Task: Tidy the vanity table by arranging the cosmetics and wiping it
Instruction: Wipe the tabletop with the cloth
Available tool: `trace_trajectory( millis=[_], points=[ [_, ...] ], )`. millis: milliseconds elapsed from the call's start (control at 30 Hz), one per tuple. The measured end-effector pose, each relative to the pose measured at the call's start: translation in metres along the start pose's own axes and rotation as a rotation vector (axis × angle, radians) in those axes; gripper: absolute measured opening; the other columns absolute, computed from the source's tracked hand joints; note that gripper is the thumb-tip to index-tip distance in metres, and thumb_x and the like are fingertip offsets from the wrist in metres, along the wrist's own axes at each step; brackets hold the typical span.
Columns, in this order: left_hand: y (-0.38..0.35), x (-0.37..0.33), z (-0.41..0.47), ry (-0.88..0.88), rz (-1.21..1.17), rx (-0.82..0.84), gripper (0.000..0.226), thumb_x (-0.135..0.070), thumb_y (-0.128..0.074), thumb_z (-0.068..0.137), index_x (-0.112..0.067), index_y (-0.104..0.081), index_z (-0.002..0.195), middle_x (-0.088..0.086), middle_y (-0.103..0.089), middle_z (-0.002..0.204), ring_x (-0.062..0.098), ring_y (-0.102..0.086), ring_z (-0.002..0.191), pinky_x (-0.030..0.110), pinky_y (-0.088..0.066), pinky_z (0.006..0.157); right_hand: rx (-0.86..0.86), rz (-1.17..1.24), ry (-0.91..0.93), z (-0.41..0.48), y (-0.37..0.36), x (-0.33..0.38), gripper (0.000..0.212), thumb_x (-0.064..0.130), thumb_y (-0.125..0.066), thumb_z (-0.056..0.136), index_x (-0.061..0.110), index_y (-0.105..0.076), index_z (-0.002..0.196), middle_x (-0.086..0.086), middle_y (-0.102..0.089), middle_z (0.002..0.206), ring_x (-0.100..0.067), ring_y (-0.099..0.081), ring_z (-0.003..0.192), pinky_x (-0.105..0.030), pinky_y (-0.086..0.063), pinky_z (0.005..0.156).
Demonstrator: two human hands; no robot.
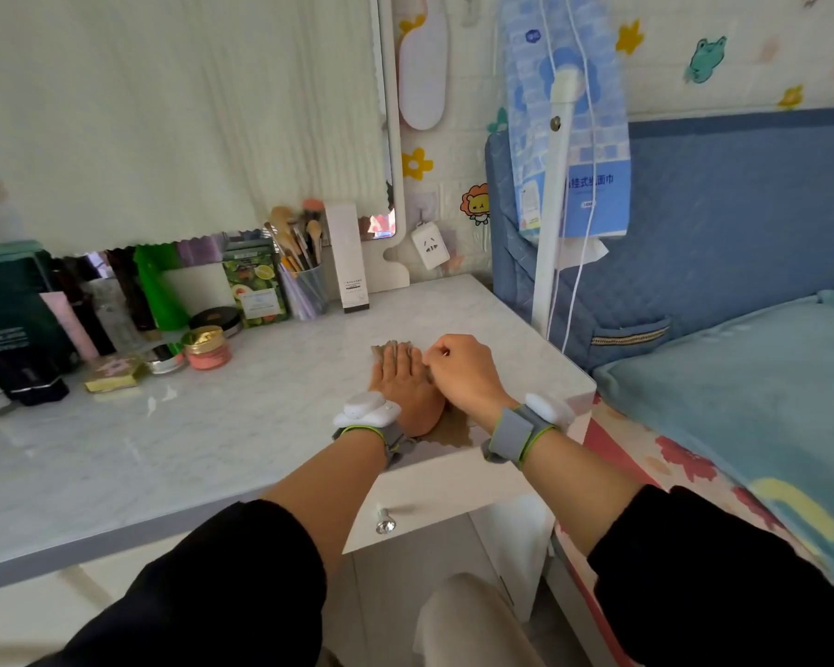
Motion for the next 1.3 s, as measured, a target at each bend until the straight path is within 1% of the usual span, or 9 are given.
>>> trace_trajectory(
  millis=[67, 133, 267, 367, 467, 633, 967, 1133, 1300],
  points=[
    [0.007, 0.013, -0.005, 0.005, 0.003, -0.061, 0.096, -0.045, 0.011, 0.073, 0.003, -0.028, 0.147, 0.023, -0.027, 0.153, 0.039, -0.022, 0.144, 0.045, -0.019, 0.118, 0.028, -0.003, 0.031, -0.009, -0.011, 0.013, 0.027, 0.028, -0.050, 0.093, 0.013, -0.071, 0.087, -0.008, -0.071, 0.094, -0.028, -0.063, 0.090, -0.031, -0.049, 0.076],
    [0.006, 0.034, -0.014, 0.036, 0.098, 0.027, 0.097, -0.044, 0.017, 0.071, -0.002, -0.015, 0.151, 0.018, -0.015, 0.158, 0.034, -0.009, 0.148, 0.043, -0.010, 0.120, 0.057, -0.018, 0.064, -0.021, -0.020, 0.025, 0.028, 0.029, -0.049, 0.093, 0.012, -0.071, 0.087, -0.009, -0.071, 0.094, -0.029, -0.063, 0.090, -0.031, -0.049, 0.075],
    [0.008, 0.084, -0.024, 0.175, 0.087, 0.112, 0.066, -0.051, -0.002, 0.095, -0.022, -0.009, 0.154, 0.006, -0.002, 0.162, 0.035, 0.004, 0.147, 0.047, 0.002, 0.119, 0.109, -0.070, 0.107, -0.034, -0.035, 0.038, 0.023, 0.027, -0.050, 0.091, 0.014, -0.068, 0.084, -0.009, -0.070, 0.093, -0.031, -0.063, 0.089, -0.033, -0.052, 0.075],
    [0.012, 0.120, -0.025, 0.265, 0.032, 0.173, 0.062, -0.058, -0.014, 0.096, -0.033, -0.008, 0.153, 0.002, 0.004, 0.162, 0.037, 0.008, 0.147, 0.049, 0.004, 0.119, 0.129, -0.111, 0.149, -0.036, -0.042, 0.044, 0.015, 0.023, -0.050, 0.089, 0.021, -0.061, 0.079, -0.007, -0.068, 0.096, -0.030, -0.061, 0.092, -0.034, -0.050, 0.074],
    [0.013, 0.147, -0.019, 0.327, 0.021, 0.208, 0.064, -0.062, -0.015, 0.095, -0.036, -0.006, 0.152, 0.003, 0.008, 0.162, 0.036, 0.011, 0.147, 0.048, 0.006, 0.119, 0.180, -0.213, 0.218, -0.032, -0.050, 0.050, 0.021, 0.020, -0.047, 0.092, 0.014, -0.066, 0.096, -0.011, -0.060, 0.109, -0.031, -0.056, 0.102, -0.038, -0.050, 0.083],
    [0.014, 0.161, 0.010, 0.337, 0.019, 0.147, 0.065, -0.058, -0.018, 0.097, -0.027, -0.010, 0.154, 0.008, 0.003, 0.162, 0.030, 0.005, 0.148, 0.042, 0.002, 0.120, 0.243, -0.407, 0.227, -0.013, -0.060, 0.046, 0.031, 0.020, -0.040, 0.097, 0.012, -0.060, 0.119, -0.012, -0.050, 0.125, -0.033, -0.048, 0.114, -0.040, -0.043, 0.094],
    [-0.007, 0.101, 0.079, 0.081, 0.024, 0.188, 0.068, -0.053, -0.014, 0.099, -0.014, -0.003, 0.154, 0.006, 0.004, 0.162, 0.021, 0.008, 0.149, 0.037, 0.001, 0.121, 0.223, -0.446, 0.126, 0.034, -0.041, 0.027, 0.035, 0.019, -0.040, 0.097, 0.016, -0.052, 0.129, -0.010, -0.045, 0.134, -0.031, -0.042, 0.124, -0.040, -0.037, 0.102],
    [-0.015, 0.030, 0.072, -0.132, 0.008, 0.186, 0.064, -0.048, -0.011, 0.101, -0.013, -0.002, 0.154, 0.003, 0.005, 0.162, 0.019, 0.011, 0.148, 0.037, 0.000, 0.121, 0.165, -0.416, 0.014, 0.041, -0.008, 0.006, 0.037, 0.014, -0.040, 0.094, 0.019, -0.053, 0.129, -0.007, -0.050, 0.137, -0.029, -0.043, 0.128, -0.041, -0.031, 0.105],
    [-0.012, -0.005, 0.041, -0.228, 0.041, 0.156, 0.063, -0.046, -0.014, 0.102, -0.011, -0.005, 0.154, 0.006, 0.002, 0.162, 0.020, 0.007, 0.149, 0.037, -0.002, 0.121, 0.124, -0.372, -0.089, 0.038, 0.025, -0.019, 0.039, 0.013, -0.039, 0.095, 0.019, -0.055, 0.130, -0.007, -0.051, 0.139, -0.030, -0.044, 0.128, -0.042, -0.034, 0.107]
  ],
)
Point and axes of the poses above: each hand's wrist, its own z-axis towards the middle knuckle, its own y-axis out of the back of the hand, x = y × z, the point moved 8 cm from there along z, towards the middle knuckle
